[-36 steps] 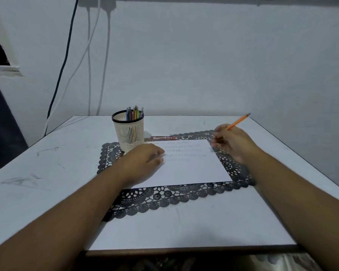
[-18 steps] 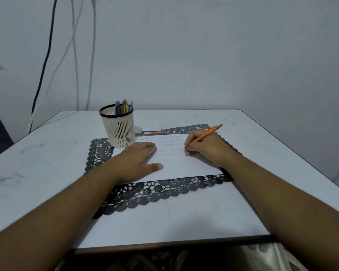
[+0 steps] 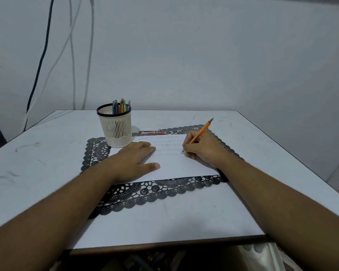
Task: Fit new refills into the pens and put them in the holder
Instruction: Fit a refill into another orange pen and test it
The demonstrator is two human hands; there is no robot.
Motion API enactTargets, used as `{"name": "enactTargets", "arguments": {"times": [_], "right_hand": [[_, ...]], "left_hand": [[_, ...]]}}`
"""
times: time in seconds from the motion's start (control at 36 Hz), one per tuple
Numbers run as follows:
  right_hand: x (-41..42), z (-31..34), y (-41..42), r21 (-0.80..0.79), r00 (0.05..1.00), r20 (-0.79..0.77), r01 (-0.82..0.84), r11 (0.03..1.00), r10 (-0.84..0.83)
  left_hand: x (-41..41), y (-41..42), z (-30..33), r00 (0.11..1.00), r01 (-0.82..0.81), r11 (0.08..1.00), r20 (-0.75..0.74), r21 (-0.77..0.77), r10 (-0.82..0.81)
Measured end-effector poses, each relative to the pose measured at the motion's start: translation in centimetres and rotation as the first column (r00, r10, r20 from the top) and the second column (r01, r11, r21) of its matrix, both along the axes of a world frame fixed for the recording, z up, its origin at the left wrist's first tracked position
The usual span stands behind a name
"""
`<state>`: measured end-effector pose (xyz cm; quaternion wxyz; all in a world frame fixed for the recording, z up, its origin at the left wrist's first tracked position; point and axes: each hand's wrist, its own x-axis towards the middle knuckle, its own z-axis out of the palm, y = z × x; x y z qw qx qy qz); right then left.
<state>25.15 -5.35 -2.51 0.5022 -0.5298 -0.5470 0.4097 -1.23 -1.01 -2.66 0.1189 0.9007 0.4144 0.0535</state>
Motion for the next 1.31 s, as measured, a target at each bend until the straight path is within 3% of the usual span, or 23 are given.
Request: {"name": "enactTargets", "arguments": {"times": [0.25, 1.03, 1.31], "right_hand": [[0.0, 0.0, 0.2, 0.021, 0.998, 0.053, 0.017, 1.000, -0.018], [0.6, -0.1, 0.1, 0.007, 0.999, -0.029, 0.013, 1.000, -0.013], [0.4, 0.3, -0.4, -0.003, 0.999, 0.028, 0.027, 1.000, -0.027]], "left_hand": [[0.1, 0.0, 0.0, 1.000, 0.000, 1.000, -0.002, 0.003, 0.000], [0.1, -0.1, 0.1, 1.000, -0.005, 1.000, -0.004, -0.015, 0.005], [0.1, -0.4, 0.4, 1.000, -0.011, 1.000, -0.018, -0.017, 0.010]]}}
